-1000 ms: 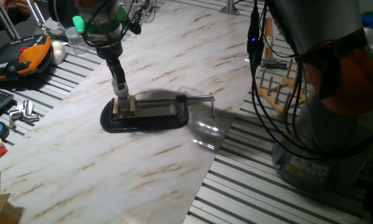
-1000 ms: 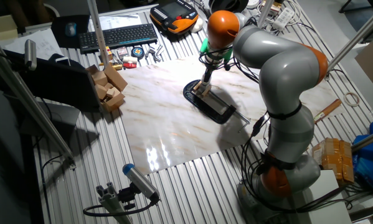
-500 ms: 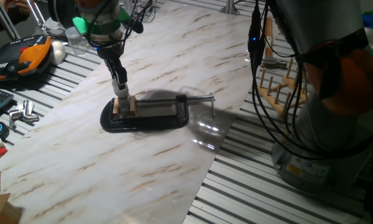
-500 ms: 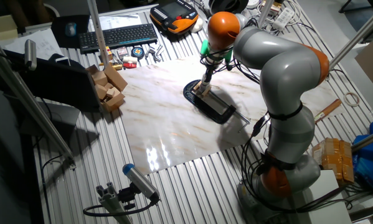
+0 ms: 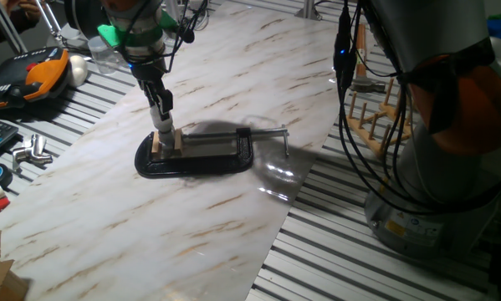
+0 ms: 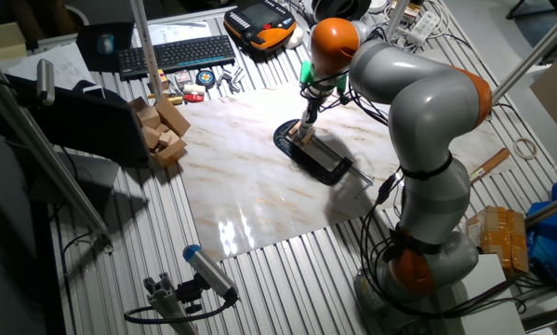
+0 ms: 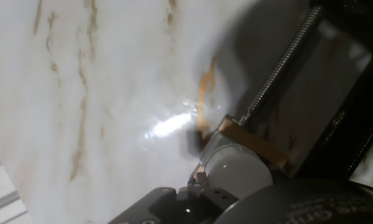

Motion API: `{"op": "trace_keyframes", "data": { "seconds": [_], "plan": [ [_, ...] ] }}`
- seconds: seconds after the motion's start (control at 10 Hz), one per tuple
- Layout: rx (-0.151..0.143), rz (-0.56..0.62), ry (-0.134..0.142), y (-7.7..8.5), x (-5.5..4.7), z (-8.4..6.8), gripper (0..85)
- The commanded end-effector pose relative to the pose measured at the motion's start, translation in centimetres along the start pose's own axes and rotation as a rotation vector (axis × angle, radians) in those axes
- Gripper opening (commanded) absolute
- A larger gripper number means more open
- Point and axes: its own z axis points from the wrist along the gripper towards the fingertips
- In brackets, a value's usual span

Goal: Take out the light bulb by rotating it

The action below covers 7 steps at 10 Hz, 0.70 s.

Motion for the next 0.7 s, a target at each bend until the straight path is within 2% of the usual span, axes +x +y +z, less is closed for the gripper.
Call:
{"op": "trace_keyframes", "data": {
  "seconds": [0.0, 0.6],
  "plan": [
    [-0.001, -0.016, -0.001, 0.01, 0.01, -0.02, 0.0],
    [-0.013, -0.125, -0.003, 0.02, 0.00, -0.05, 0.0]
  ]
}}
